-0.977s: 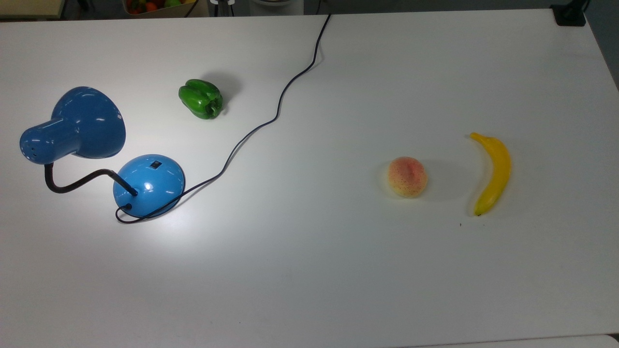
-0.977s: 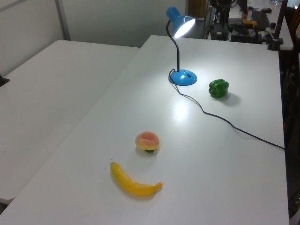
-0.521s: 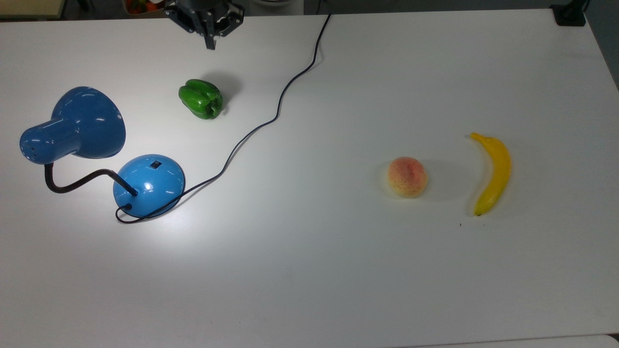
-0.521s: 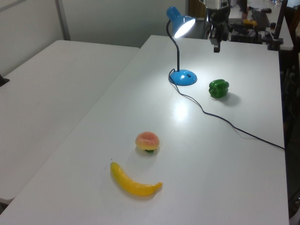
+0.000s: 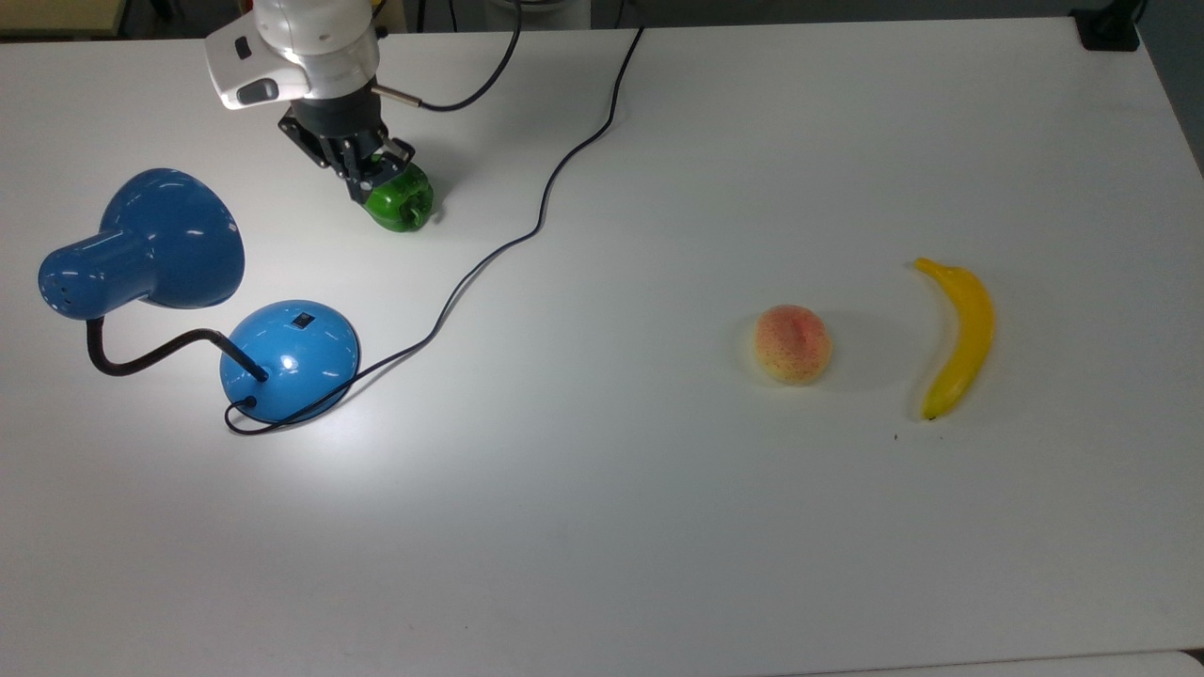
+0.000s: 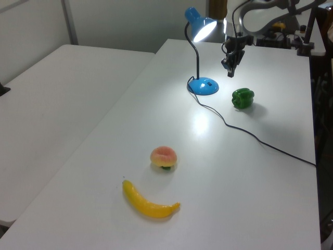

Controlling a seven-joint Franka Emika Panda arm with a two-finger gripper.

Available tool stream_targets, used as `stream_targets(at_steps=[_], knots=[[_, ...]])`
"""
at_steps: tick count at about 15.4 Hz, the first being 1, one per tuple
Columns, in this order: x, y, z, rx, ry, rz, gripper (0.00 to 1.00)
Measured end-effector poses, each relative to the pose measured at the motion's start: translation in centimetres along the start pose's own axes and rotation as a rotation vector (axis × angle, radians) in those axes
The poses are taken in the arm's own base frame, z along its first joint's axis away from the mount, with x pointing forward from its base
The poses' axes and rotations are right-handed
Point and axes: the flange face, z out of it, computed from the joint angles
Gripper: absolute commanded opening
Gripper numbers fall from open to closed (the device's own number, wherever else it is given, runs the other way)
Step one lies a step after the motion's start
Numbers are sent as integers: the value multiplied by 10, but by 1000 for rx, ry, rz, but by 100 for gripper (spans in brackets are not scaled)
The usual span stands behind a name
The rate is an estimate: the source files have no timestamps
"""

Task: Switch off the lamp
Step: 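Move the gripper down toward the blue lamp base switch, then press down on the switch on the lamp base with the gripper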

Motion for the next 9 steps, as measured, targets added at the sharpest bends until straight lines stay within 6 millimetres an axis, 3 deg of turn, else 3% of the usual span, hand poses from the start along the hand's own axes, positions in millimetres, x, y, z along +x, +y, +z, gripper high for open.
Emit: stream_targets(at_steps=[5, 9], knots=[[20, 23, 58, 15, 93, 69, 0], [31, 24, 74, 32, 182, 72, 0]])
